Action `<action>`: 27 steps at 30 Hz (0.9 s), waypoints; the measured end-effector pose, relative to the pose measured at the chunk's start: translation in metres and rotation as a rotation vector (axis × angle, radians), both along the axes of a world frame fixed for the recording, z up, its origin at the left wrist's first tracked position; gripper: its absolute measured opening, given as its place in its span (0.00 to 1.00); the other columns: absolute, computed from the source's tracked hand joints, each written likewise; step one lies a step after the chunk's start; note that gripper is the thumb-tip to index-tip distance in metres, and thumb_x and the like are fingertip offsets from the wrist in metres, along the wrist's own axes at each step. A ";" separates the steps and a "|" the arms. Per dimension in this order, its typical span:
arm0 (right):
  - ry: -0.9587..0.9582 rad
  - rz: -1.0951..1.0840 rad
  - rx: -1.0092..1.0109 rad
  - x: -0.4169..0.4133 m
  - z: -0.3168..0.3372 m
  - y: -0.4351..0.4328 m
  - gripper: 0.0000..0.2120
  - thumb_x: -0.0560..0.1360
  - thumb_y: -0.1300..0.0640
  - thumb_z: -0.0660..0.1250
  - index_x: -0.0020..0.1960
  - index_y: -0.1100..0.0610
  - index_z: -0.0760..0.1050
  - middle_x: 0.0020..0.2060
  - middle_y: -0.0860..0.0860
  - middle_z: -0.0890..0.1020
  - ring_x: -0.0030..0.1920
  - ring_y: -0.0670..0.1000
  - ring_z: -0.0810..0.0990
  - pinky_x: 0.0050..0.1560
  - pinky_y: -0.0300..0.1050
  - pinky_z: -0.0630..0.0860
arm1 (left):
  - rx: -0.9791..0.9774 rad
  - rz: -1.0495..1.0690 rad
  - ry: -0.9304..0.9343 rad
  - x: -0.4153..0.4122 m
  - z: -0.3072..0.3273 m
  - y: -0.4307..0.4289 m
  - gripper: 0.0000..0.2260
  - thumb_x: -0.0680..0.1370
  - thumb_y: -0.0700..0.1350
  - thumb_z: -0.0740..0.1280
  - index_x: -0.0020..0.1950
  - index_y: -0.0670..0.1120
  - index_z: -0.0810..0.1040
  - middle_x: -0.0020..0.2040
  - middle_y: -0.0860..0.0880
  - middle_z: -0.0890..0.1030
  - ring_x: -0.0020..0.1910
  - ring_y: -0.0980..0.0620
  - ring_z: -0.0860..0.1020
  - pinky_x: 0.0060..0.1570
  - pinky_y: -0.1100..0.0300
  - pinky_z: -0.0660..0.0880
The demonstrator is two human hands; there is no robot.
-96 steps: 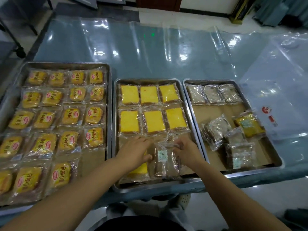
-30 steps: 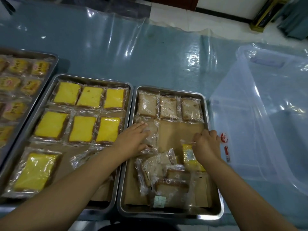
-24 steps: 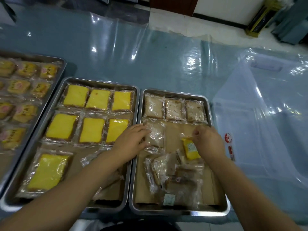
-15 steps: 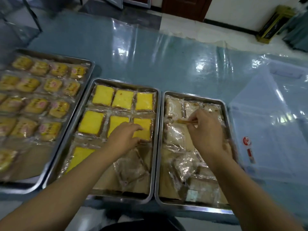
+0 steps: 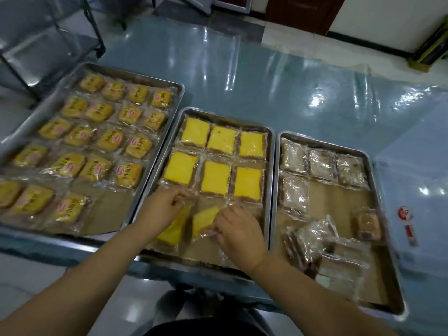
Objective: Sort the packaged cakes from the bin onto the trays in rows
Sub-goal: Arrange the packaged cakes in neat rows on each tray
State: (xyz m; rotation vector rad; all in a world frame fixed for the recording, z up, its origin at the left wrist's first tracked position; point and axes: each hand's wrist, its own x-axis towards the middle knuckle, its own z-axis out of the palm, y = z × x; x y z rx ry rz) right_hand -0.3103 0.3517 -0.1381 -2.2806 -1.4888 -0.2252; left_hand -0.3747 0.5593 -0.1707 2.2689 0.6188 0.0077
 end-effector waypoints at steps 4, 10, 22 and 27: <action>-0.006 0.084 -0.116 -0.014 -0.023 -0.005 0.06 0.64 0.60 0.71 0.38 0.53 0.76 0.37 0.48 0.79 0.41 0.50 0.73 0.40 0.43 0.69 | 0.044 -0.133 -0.026 -0.012 -0.007 -0.006 0.12 0.74 0.46 0.70 0.57 0.56 0.78 0.56 0.57 0.78 0.53 0.58 0.75 0.52 0.61 0.71; 0.167 0.132 -0.272 -0.016 -0.021 -0.014 0.06 0.70 0.54 0.72 0.43 0.57 0.81 0.39 0.51 0.82 0.41 0.53 0.80 0.40 0.45 0.77 | 0.254 -0.547 0.040 -0.021 -0.020 -0.029 0.27 0.75 0.60 0.64 0.72 0.58 0.64 0.75 0.55 0.59 0.73 0.53 0.55 0.69 0.60 0.48; 0.284 -0.543 -0.431 0.005 -0.033 -0.024 0.15 0.74 0.56 0.64 0.60 0.57 0.67 0.49 0.52 0.78 0.42 0.51 0.78 0.39 0.43 0.73 | 0.328 -0.620 0.072 -0.031 -0.036 -0.031 0.31 0.76 0.57 0.63 0.75 0.61 0.51 0.74 0.61 0.41 0.74 0.55 0.40 0.71 0.56 0.42; 0.722 -0.751 -0.330 0.013 -0.032 -0.021 0.14 0.71 0.51 0.68 0.52 0.50 0.66 0.33 0.45 0.76 0.32 0.46 0.77 0.29 0.41 0.72 | 0.307 -0.636 0.078 -0.032 -0.036 -0.031 0.31 0.77 0.55 0.64 0.75 0.61 0.51 0.74 0.61 0.41 0.71 0.59 0.37 0.71 0.56 0.41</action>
